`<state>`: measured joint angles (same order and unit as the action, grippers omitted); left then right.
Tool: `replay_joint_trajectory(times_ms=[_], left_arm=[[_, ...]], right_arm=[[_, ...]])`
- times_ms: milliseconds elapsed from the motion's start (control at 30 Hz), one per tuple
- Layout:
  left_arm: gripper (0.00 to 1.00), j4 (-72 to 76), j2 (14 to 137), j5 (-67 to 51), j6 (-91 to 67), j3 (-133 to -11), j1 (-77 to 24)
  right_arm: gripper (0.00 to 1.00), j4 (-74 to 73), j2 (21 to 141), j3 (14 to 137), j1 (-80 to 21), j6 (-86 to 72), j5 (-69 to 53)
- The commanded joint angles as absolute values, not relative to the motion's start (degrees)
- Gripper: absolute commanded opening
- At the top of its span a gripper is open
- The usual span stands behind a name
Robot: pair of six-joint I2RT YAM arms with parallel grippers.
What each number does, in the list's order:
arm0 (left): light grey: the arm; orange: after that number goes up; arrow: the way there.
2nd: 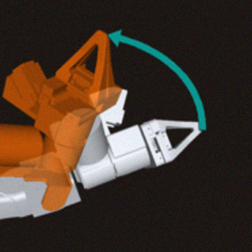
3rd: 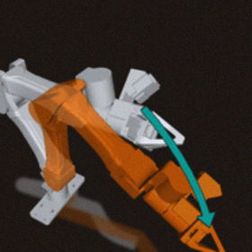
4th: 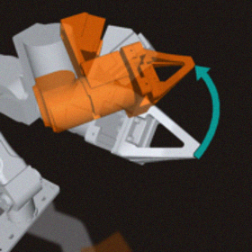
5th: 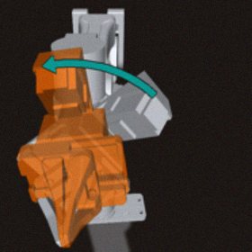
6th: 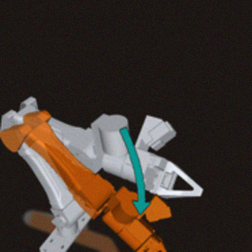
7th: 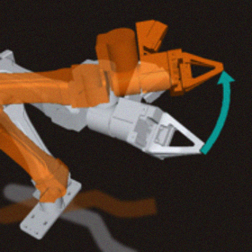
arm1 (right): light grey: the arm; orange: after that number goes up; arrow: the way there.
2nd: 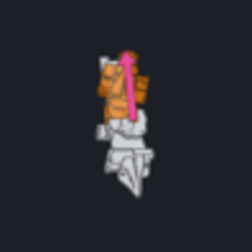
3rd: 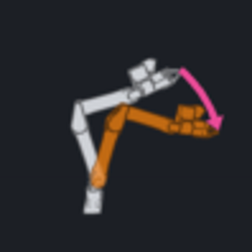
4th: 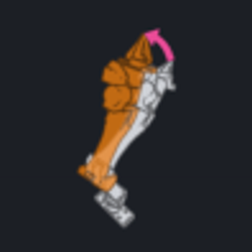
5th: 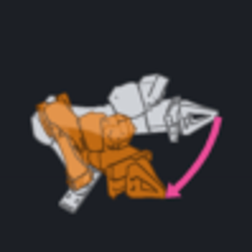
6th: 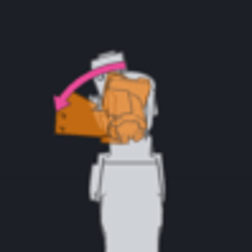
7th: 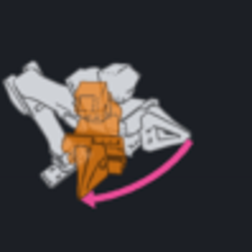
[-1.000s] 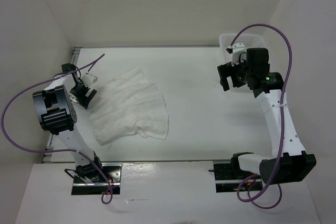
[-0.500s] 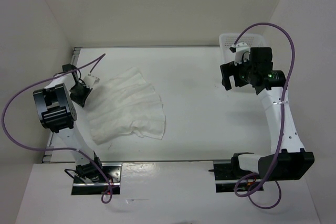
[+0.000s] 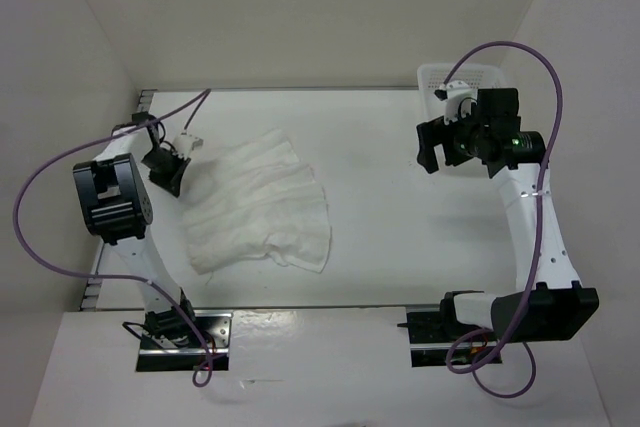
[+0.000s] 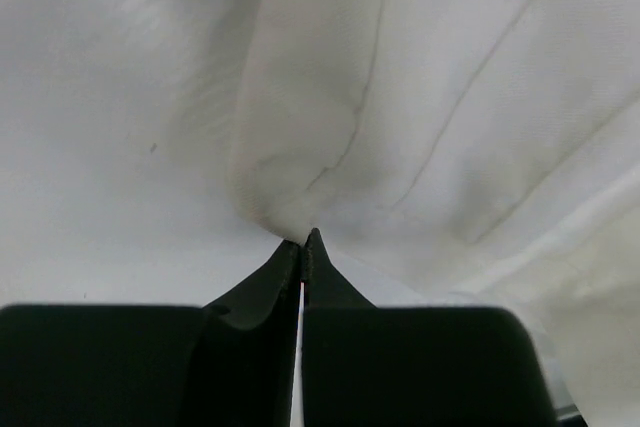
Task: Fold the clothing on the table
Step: Flatten the skirt out
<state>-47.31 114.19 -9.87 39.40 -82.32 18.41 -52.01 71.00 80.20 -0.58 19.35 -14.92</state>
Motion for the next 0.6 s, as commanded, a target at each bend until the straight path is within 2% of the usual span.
replay_joint_trajectory(times_ms=[0, 100, 333, 567], left_arm=[[0.0, -55.01, 114.52, -19.5, 35.43, -88.58, 13.19], [0.0, -57.48, 114.52, -23.19, 32.7, -92.28, 10.3], [0.0, -58.19, 114.52, -28.47, 26.9, -95.01, 2.64], [0.0, -52.39, 114.52, -29.09, 17.68, -97.64, 1.05]], right_arm=[[0.98, -55.45, 72.06, 84.98, -0.18, 21.53, -24.83], [0.98, -57.65, 73.64, 85.51, -0.18, 23.29, -31.35], [0.98, -58.36, 74.79, 86.04, -0.18, 23.99, -31.9], [0.98, -60.12, 73.56, 84.99, -0.7, 25.22, -32.43]])
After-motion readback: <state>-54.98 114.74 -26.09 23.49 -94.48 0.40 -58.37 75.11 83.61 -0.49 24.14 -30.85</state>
